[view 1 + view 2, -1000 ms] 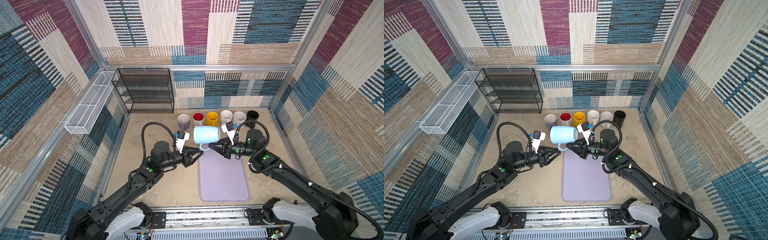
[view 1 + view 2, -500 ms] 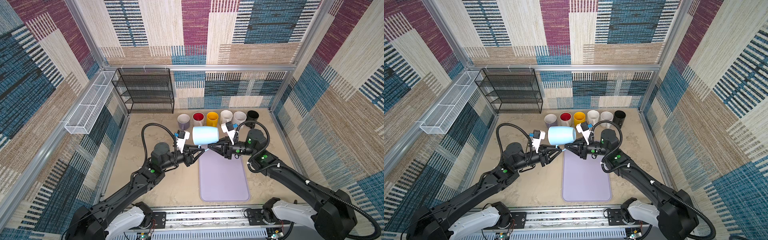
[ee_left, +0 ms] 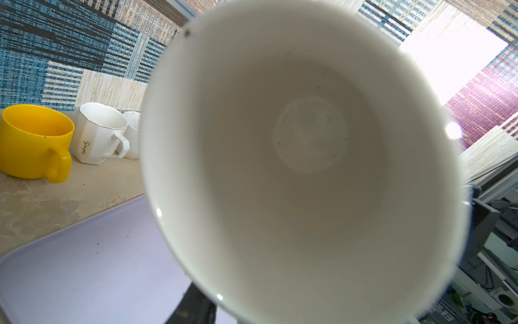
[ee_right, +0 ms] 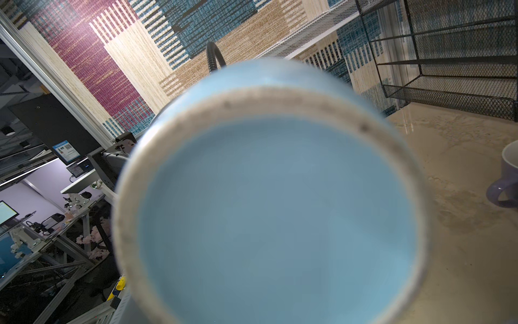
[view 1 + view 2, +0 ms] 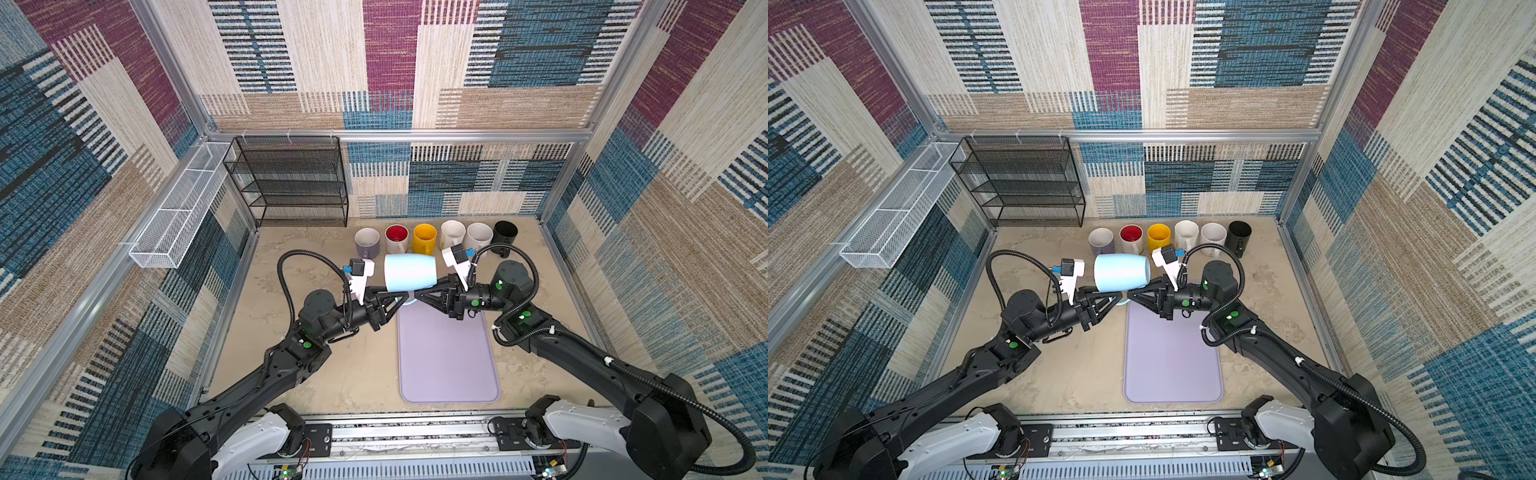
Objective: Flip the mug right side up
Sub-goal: 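Open the right gripper off the handle while the left gripper pulls the mug away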
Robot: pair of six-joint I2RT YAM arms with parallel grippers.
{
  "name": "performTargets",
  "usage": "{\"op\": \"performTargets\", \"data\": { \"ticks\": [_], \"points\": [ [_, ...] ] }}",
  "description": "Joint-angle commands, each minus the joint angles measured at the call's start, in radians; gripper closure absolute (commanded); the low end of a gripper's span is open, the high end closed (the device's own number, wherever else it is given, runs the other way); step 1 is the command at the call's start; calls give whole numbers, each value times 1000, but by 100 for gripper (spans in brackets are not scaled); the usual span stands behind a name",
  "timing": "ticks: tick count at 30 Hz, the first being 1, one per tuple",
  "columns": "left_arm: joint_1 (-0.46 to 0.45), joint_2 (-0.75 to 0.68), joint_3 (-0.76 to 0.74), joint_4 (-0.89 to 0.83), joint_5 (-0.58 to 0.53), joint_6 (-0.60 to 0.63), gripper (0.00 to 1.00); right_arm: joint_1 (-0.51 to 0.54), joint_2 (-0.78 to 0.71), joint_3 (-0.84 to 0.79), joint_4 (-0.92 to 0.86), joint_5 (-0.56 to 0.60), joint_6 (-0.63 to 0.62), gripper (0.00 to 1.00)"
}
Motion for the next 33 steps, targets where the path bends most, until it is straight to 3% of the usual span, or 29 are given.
{"op": "performTargets", "data": {
  "ticks": [1, 26, 33],
  "points": [
    [1, 1, -6, 118, 18, -29, 69, 3, 6, -4, 123, -48, 19, 100],
    [0, -17, -44, 253, 62, -68, 79, 49, 69, -25, 283, -95, 89, 100],
    [-1, -41, -65, 270, 32, -61, 95, 52, 71, -29, 275, -94, 88, 100]
  ]
}}
